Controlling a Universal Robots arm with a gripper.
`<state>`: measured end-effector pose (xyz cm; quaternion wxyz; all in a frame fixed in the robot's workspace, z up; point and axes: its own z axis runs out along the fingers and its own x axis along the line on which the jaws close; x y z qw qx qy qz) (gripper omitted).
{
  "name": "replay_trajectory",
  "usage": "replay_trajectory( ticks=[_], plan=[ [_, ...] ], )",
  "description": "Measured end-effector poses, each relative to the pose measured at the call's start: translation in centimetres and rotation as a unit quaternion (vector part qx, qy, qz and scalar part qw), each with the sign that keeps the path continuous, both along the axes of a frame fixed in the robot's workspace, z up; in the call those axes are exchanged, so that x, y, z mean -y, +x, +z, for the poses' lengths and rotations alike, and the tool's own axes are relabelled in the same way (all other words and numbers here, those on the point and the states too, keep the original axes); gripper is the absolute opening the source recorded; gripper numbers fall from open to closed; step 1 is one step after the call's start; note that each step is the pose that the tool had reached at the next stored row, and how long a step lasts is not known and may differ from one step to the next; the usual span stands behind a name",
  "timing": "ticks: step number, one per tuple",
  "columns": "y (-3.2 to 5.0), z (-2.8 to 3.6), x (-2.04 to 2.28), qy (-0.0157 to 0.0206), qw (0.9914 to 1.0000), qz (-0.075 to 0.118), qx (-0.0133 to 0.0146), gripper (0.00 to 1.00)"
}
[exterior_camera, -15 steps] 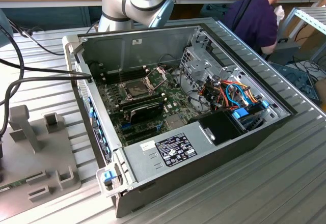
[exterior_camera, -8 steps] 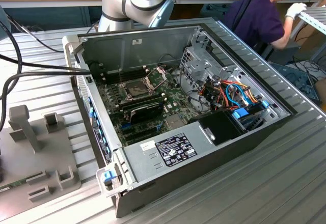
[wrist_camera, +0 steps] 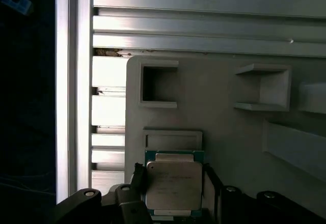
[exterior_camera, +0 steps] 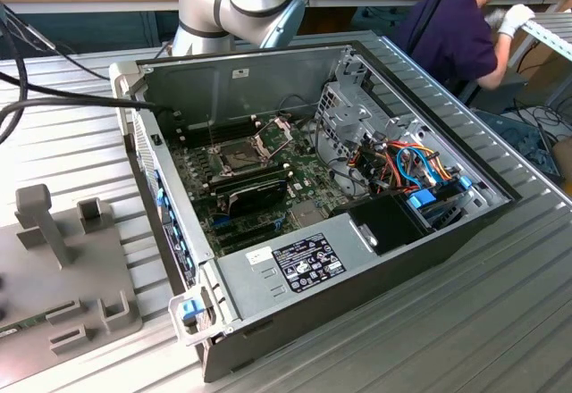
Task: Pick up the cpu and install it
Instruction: 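Pick up the cpu and move it towards the insertion slot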
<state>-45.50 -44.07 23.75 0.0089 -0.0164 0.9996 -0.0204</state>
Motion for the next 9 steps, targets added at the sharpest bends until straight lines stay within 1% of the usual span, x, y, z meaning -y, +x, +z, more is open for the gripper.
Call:
replay_trajectory(
  ticks=[2,9],
  plan=[
    [0.00,0.99,0.00,0.0000,1.00000,0.000,0.0000,0.55],
    [0.00,3.67,0.00,0.0000,1.00000,0.000,0.0000,0.55]
  ],
)
